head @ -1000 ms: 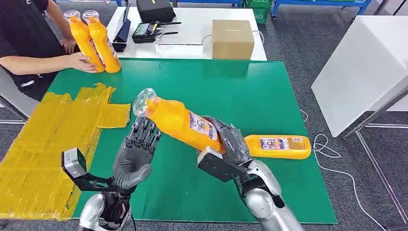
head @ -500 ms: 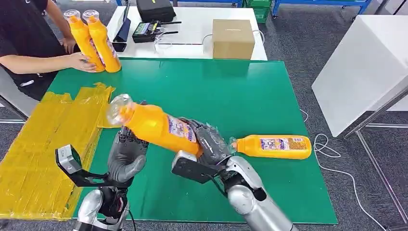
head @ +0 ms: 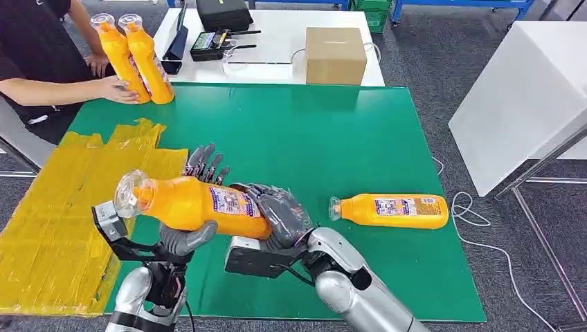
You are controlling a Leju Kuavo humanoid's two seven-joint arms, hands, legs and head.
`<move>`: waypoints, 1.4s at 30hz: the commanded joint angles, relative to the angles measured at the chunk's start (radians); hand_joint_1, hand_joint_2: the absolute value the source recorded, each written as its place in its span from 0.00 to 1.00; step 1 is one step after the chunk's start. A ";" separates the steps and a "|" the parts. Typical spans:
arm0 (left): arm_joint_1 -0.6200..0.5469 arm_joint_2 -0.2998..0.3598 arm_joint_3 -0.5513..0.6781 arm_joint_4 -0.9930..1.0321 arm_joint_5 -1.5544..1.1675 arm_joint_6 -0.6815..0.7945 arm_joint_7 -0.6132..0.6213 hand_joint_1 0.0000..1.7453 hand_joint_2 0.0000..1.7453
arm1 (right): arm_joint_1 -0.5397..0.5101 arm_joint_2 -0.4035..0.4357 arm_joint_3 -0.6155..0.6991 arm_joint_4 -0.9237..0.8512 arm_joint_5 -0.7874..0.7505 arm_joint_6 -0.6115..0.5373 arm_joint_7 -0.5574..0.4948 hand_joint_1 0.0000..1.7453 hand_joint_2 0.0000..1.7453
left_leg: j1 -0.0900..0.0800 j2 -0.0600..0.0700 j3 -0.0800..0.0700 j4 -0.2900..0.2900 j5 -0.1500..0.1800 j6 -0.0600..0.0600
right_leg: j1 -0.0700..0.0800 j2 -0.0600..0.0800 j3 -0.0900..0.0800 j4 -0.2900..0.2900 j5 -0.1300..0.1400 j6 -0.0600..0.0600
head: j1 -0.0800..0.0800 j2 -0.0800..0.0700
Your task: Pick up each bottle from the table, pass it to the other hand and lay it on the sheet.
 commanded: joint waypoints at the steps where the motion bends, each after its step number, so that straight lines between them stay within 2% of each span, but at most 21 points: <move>1: -0.064 0.010 0.000 0.110 -0.036 0.021 0.003 0.00 1.00 | -0.067 -0.013 0.123 0.057 -0.013 0.027 -0.002 1.00 1.00 | 0.000 -0.003 0.001 0.000 0.000 0.000 | 0.000 0.000 0.001 0.000 0.000 -0.002 | 0.000 0.000; 2: -0.065 0.009 0.004 0.113 -0.037 0.022 0.002 0.00 1.00 | -0.069 -0.011 0.128 0.062 -0.015 0.028 -0.001 1.00 1.00 | 0.001 -0.004 0.002 0.000 0.000 0.000 | 0.001 0.000 0.002 0.000 0.000 -0.003 | 0.000 0.000; 3: -0.066 0.010 0.009 0.115 -0.037 0.022 0.001 0.57 1.00 | -0.072 -0.009 0.131 0.068 -0.016 0.029 0.000 1.00 1.00 | 0.000 -0.003 0.002 -0.001 0.000 0.000 | 0.000 0.000 0.001 0.000 0.000 -0.003 | 0.000 0.000; 4: -0.059 0.013 0.023 0.111 -0.034 0.021 -0.009 1.00 1.00 | -0.082 0.002 0.138 0.084 -0.023 0.033 0.004 1.00 1.00 | 0.001 -0.005 0.002 0.000 0.000 0.000 | 0.001 0.000 0.002 0.000 0.000 -0.004 | 0.000 0.000; 6: -0.056 0.019 0.029 0.109 -0.032 0.016 -0.013 1.00 1.00 | -0.086 0.009 0.141 0.092 -0.024 0.033 0.005 1.00 1.00 | 0.000 -0.002 0.001 0.000 0.000 0.000 | 0.000 0.001 0.001 0.000 0.000 -0.002 | 0.000 0.000; 8: -0.042 0.040 0.065 0.103 -0.022 0.008 -0.030 1.00 1.00 | -0.127 0.052 0.160 0.144 -0.043 0.041 0.010 1.00 1.00 | 0.000 -0.002 0.001 -0.001 0.000 0.000 | 0.000 0.001 0.001 0.000 0.000 -0.003 | 0.000 0.000; 11: -0.027 0.095 0.173 0.113 0.001 -0.034 -0.086 1.00 1.00 | -0.209 0.186 0.194 0.288 -0.079 0.045 0.017 1.00 1.00 | 0.000 0.004 0.003 -0.001 -0.001 -0.001 | 0.000 0.008 0.000 0.001 0.001 -0.005 | 0.001 0.000; 13: -0.027 0.106 0.241 0.136 0.007 -0.081 -0.107 1.00 1.00 | -0.263 0.229 0.225 0.362 -0.113 0.030 0.027 1.00 1.00 | 0.001 0.006 0.005 -0.001 -0.001 -0.003 | 0.001 0.012 -0.001 0.004 0.001 -0.008 | 0.000 0.000; 15: -0.026 0.092 0.275 0.140 -0.004 -0.104 -0.112 1.00 1.00 | -0.279 0.233 0.237 0.382 -0.133 0.013 0.021 1.00 1.00 | 0.001 0.006 0.003 -0.001 0.000 -0.003 | 0.001 0.010 -0.002 0.004 0.001 -0.006 | 0.000 0.000; 19: -0.025 0.079 0.280 0.135 -0.014 -0.112 -0.111 1.00 1.00 | -0.280 0.223 0.242 0.378 -0.142 0.007 0.020 1.00 1.00 | 0.000 -0.001 0.000 -0.001 0.003 -0.004 | 0.001 0.001 -0.003 0.005 0.000 -0.003 | 0.000 0.000; 22: -0.017 0.062 0.267 0.108 -0.028 -0.112 -0.107 1.00 1.00 | -0.267 0.190 0.229 0.340 -0.160 -0.013 0.026 1.00 1.00 | 0.001 -0.002 0.000 0.000 0.002 -0.004 | 0.002 0.002 -0.002 0.005 0.000 -0.004 | 0.000 0.000; 26: 0.053 -0.012 0.182 -0.006 -0.075 -0.050 -0.068 1.00 1.00 | -0.152 0.027 0.162 0.154 -0.138 -0.034 0.021 1.00 1.00 | 0.000 -0.006 -0.002 0.000 0.003 -0.003 | 0.000 -0.004 -0.002 0.004 0.000 -0.002 | 0.000 0.000; 28: 0.058 -0.022 0.125 -0.023 -0.086 0.000 -0.064 1.00 1.00 | -0.086 -0.032 0.110 0.086 -0.117 -0.032 -0.003 1.00 1.00 | 0.001 -0.012 -0.001 0.000 0.003 -0.002 | 0.000 -0.010 0.001 0.002 -0.001 -0.002 | 0.000 0.000; 29: 0.055 -0.021 0.110 -0.024 -0.085 0.016 -0.065 1.00 1.00 | -0.063 -0.043 0.088 0.067 -0.109 -0.039 -0.010 0.46 1.00 | 0.001 -0.014 -0.001 0.000 0.003 -0.002 | 0.000 -0.010 0.002 0.002 -0.002 -0.002 | 0.000 0.000; 30: 0.055 -0.014 0.098 -0.026 -0.080 0.033 -0.067 1.00 1.00 | -0.041 -0.045 0.063 0.051 -0.093 -0.048 -0.021 0.00 1.00 | 0.000 -0.011 -0.003 0.000 0.004 -0.003 | -0.001 -0.009 -0.001 0.002 -0.001 -0.002 | 0.000 0.000; 32: 0.061 -0.005 0.100 -0.032 -0.072 0.043 -0.071 1.00 1.00 | -0.015 -0.041 0.033 0.025 -0.081 -0.062 -0.033 0.00 1.00 | -0.001 -0.014 -0.002 0.001 0.003 -0.002 | -0.001 -0.011 0.000 0.002 -0.002 -0.003 | 0.001 0.000; 33: 0.067 0.000 0.107 -0.038 -0.070 0.043 -0.071 1.00 1.00 | 0.001 -0.043 0.017 0.007 -0.076 -0.070 -0.037 0.00 0.00 | -0.001 -0.012 -0.003 0.001 0.003 -0.003 | -0.001 -0.008 -0.002 0.002 -0.001 -0.003 | 0.000 0.000; 35: 0.075 0.002 0.123 -0.048 -0.077 0.049 -0.074 1.00 1.00 | 0.025 -0.056 -0.006 -0.024 -0.063 -0.081 -0.037 0.00 0.00 | 0.000 -0.015 0.000 0.003 0.000 -0.003 | 0.000 -0.007 0.001 0.005 -0.003 -0.007 | 0.000 0.000; 37: 0.079 0.004 0.137 -0.060 -0.100 0.061 -0.080 1.00 1.00 | 0.057 -0.071 -0.035 -0.058 -0.043 -0.096 -0.040 0.00 0.00 | -0.002 -0.011 -0.004 0.000 0.003 -0.003 | -0.001 -0.008 -0.004 0.003 -0.001 -0.003 | 0.000 0.000; 39: 0.080 0.005 0.153 -0.073 -0.123 0.074 -0.090 1.00 1.00 | 0.099 -0.091 -0.070 -0.102 -0.021 -0.112 -0.051 0.00 0.00 | -0.001 -0.015 -0.002 0.001 0.002 -0.003 | 0.000 -0.010 -0.002 0.003 -0.002 -0.005 | 0.000 0.000; 42: 0.080 0.005 0.153 -0.073 -0.123 0.074 -0.090 1.00 1.00 | 0.099 -0.091 -0.070 -0.102 -0.021 -0.112 -0.051 0.00 0.00 | -0.001 -0.012 -0.003 0.001 0.002 -0.003 | 0.000 -0.007 -0.003 0.003 -0.001 -0.004 | 0.000 0.000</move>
